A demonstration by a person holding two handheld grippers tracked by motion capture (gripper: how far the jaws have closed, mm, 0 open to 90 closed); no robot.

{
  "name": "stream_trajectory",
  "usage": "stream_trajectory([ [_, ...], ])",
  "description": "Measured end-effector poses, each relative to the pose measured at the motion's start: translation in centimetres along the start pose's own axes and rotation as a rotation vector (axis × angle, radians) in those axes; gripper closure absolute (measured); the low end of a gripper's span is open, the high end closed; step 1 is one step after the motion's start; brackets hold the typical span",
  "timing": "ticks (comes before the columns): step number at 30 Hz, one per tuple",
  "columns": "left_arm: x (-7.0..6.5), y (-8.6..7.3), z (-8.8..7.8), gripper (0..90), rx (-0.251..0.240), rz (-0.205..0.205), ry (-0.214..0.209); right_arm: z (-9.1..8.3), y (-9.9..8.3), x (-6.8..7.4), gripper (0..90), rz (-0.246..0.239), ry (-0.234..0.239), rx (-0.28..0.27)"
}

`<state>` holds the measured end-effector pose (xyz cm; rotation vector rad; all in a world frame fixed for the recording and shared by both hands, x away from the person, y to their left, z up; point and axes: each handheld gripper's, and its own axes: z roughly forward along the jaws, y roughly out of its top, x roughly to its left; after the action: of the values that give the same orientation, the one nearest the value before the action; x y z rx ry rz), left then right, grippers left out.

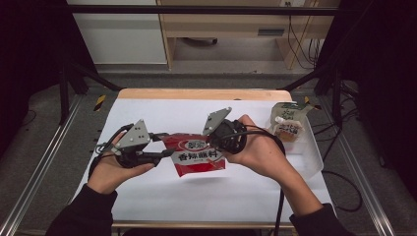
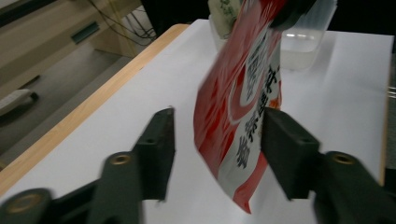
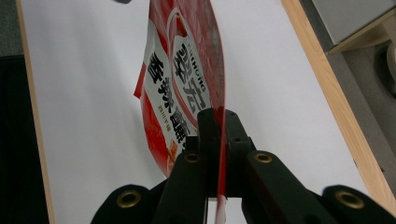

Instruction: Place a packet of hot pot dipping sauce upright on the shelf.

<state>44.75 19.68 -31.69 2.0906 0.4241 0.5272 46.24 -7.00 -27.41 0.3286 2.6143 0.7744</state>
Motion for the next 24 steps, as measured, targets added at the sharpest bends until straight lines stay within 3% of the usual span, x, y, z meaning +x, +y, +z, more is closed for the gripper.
stream_trajectory([
  [3, -0.3, -0.8, 0.4, 26.2, 0.006, -0.007, 0.032, -0.3, -0.4, -0.5, 89.8, 0.013, -0.006, -0.002],
  [9, -0.9, -3.1, 1.0, 10.0, 0.008, -0.062, 0.080, -0.9, -1.3, -1.3, 89.8, 0.041, -0.031, -0.002],
  [14, -1.3, -5.3, 1.1, 7.5, 0.009, -0.112, 0.090, -1.8, -2.0, -2.1, 89.7, 0.072, -0.047, -0.022],
  [24, -0.7, -10.5, 1.2, 6.6, 0.059, -0.188, 0.160, -5.0, -2.8, -3.2, 89.7, 0.102, -0.092, -0.054],
])
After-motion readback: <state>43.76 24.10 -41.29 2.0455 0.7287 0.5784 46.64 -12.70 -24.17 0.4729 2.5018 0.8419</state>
